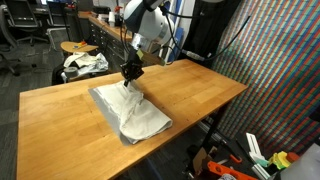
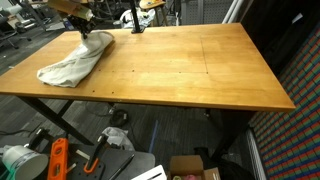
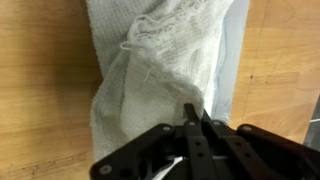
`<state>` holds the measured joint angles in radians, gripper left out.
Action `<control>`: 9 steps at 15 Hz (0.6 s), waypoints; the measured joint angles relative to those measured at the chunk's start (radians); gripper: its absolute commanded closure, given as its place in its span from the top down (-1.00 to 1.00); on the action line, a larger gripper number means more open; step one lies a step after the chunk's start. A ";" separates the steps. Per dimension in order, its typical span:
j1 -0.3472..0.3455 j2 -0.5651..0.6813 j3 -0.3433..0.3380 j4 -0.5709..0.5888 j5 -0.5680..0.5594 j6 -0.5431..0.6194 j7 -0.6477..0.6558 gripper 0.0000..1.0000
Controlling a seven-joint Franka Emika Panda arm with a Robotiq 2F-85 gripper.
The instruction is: Fold the towel in half
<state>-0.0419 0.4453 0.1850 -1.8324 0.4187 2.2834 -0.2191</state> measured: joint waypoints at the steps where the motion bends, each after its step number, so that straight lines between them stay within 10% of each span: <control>1: 0.005 0.001 0.001 0.015 0.023 0.000 0.024 -0.92; 9: 0.047 0.085 -0.003 0.161 0.076 0.059 0.254 -0.92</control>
<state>0.0055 0.5304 0.1823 -1.6713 0.4943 2.3425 0.0349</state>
